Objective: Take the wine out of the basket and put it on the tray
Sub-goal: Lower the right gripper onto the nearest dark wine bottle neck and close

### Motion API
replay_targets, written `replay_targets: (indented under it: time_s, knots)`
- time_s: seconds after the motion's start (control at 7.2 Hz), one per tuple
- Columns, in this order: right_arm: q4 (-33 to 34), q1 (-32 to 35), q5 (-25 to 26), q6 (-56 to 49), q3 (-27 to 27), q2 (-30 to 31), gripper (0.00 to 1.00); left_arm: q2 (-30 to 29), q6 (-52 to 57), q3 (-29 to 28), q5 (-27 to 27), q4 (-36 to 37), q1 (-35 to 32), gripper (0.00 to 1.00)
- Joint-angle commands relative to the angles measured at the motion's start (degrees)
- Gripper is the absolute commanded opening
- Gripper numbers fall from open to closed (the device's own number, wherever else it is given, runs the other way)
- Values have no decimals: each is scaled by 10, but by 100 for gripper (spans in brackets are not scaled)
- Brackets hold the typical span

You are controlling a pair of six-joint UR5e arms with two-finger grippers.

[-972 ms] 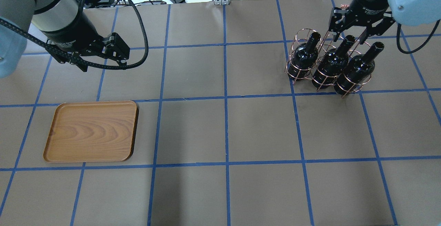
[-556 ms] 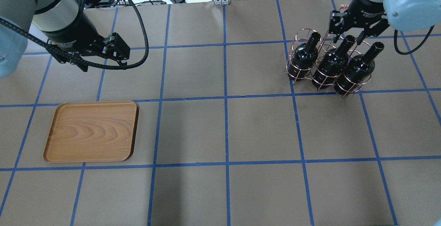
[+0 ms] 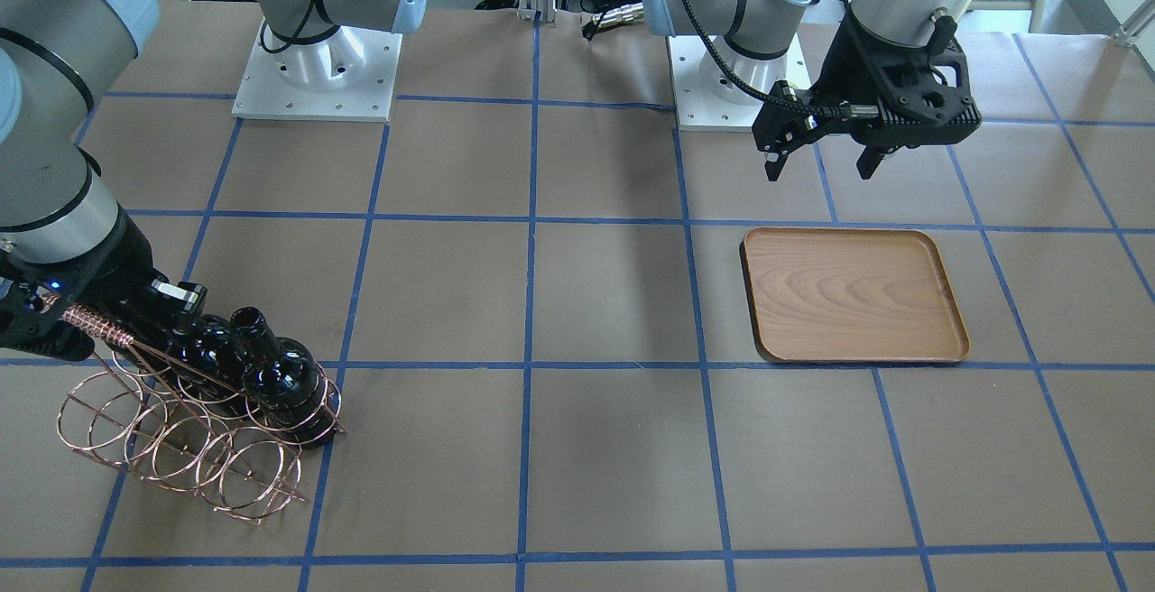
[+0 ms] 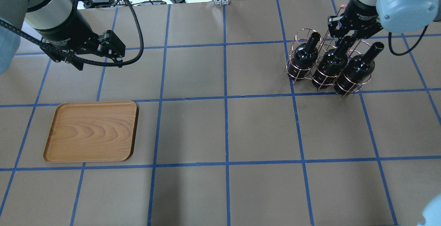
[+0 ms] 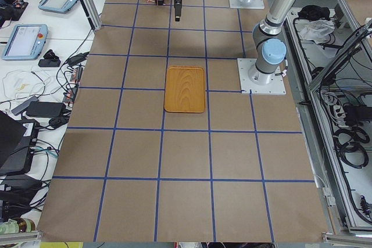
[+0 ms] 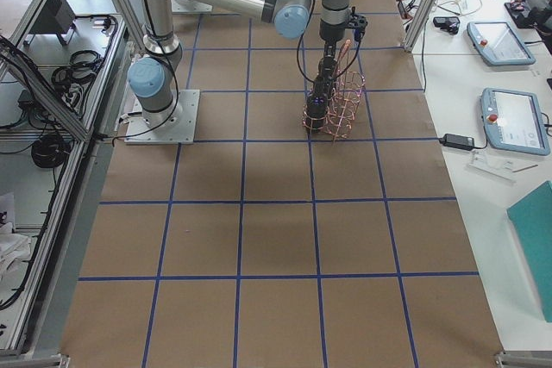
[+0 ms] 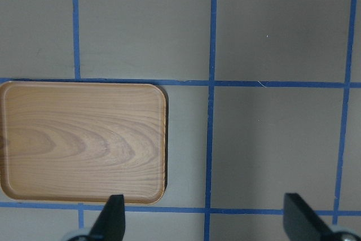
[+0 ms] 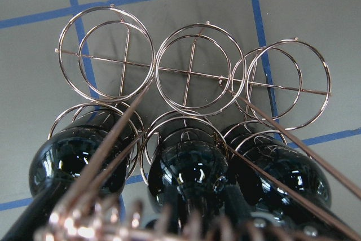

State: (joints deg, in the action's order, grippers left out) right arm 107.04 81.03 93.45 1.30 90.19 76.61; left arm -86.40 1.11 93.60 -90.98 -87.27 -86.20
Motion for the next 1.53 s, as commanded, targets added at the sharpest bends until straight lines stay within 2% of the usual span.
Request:
replay_targets:
  time_s: [0.0,0.14,0.42,1.25,1.39]
  knots:
    - [-3,0,2,-2,1,-1,40,0,-1,2,0,0,1,100]
    - [-3,0,1,-2,0,0,43,-1,-1,2,0,0,1,100]
    - [-6,0,0,-7,1,0,57,-1,2,2,1,1,2,100]
    - [-42,1,-4,-17,2,6,55,-3,2,2,1,3,3,100]
    - [-53,1,-4,-23,2,6,52,-3,2,2,1,2,3,100]
